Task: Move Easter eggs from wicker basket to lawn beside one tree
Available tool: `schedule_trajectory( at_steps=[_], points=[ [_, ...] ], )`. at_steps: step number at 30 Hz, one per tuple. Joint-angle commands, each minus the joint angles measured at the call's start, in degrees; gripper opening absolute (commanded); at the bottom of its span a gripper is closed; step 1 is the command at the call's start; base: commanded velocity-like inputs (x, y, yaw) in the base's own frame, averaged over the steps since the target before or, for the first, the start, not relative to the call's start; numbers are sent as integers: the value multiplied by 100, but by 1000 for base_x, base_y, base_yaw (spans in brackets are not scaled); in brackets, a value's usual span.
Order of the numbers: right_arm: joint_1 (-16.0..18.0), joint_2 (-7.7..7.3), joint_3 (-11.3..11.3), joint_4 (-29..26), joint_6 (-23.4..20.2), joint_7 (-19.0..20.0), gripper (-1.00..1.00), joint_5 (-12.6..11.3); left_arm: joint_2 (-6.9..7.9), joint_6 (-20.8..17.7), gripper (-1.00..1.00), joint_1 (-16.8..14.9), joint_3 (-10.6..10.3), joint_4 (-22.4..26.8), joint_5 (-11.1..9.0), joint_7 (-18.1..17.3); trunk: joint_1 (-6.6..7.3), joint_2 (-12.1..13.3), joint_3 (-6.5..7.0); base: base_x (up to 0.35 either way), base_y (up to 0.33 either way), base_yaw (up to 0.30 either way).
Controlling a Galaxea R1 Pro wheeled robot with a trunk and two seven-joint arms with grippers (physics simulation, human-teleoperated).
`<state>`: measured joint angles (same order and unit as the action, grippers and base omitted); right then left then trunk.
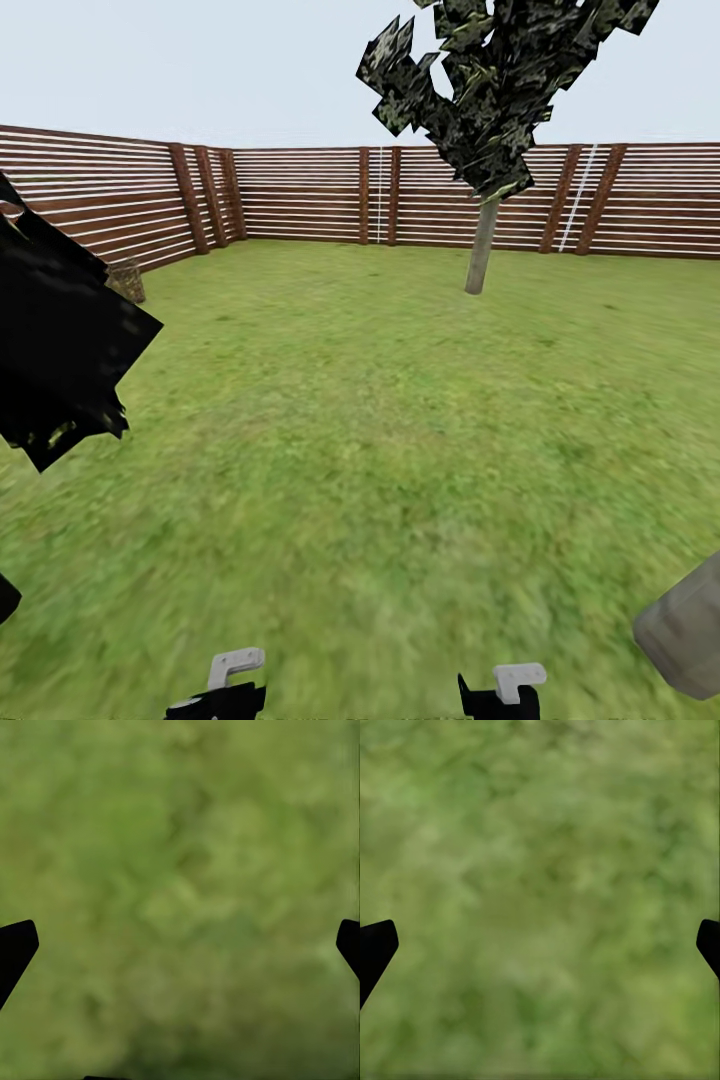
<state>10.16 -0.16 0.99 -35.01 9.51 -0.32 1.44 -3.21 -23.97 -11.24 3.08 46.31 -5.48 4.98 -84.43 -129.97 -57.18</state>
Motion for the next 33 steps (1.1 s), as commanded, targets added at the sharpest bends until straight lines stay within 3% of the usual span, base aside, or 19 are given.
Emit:
schedule_trajectory(
  at_steps=[1, 22, 33],
  points=[
    [2, -3, 6, 3, 16, -3, 100, 15, -4, -29, 100, -1, 8, 9, -59, 30, -22, -43, -23, 0, 0, 0],
    [4, -2, 6, 6, 16, -3, 100, 13, -5, -29, 100, -1, 8, 2, -57, 30, -483, -886, -400, 0, 0, 0],
    [3, -2, 6, 9, 24, -3, 100, 13, 7, -29, 100, -1, 6, 2, -53, 30, -483, -886, -400, 30, 0, 0]
  ],
)
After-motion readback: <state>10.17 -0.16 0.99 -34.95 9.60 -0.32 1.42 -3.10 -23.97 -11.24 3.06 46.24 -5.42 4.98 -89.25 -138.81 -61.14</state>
